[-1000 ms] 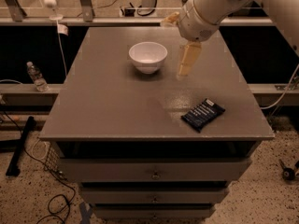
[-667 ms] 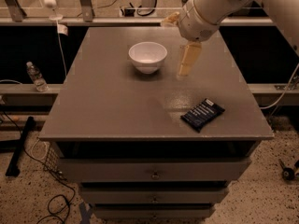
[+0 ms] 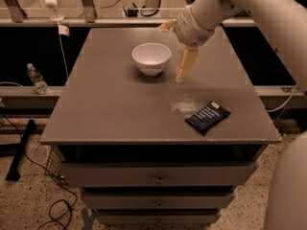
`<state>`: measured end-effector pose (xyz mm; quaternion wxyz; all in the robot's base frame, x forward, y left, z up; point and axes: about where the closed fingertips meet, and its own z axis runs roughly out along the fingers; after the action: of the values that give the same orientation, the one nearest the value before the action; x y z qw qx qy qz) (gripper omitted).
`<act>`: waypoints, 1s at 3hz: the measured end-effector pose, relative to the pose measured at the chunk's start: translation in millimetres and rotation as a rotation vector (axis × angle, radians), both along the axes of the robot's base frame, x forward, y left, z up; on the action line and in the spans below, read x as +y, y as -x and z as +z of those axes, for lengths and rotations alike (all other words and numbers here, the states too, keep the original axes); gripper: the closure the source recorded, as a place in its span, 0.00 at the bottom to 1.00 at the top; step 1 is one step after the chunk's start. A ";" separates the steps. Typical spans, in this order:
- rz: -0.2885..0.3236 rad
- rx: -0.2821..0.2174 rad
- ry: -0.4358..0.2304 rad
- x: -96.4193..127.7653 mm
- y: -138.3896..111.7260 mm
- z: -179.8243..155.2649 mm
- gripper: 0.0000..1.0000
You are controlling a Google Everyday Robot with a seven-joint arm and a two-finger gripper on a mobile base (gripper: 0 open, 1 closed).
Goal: Move white bowl near rxbar blueberry
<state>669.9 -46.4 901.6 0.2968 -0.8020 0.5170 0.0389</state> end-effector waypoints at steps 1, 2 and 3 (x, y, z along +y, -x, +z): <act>0.010 -0.016 0.066 2.7 -11.4 -17.9 0.00; 0.024 -0.007 0.106 5.1 -13.4 -29.1 0.00; 0.043 0.026 0.130 7.8 -16.8 -42.1 0.00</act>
Offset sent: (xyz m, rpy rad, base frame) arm 0.0156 0.0043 -0.0370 -0.1567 -0.0029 0.0364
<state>686.8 -38.6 859.5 0.2363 -0.8298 0.5051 0.0220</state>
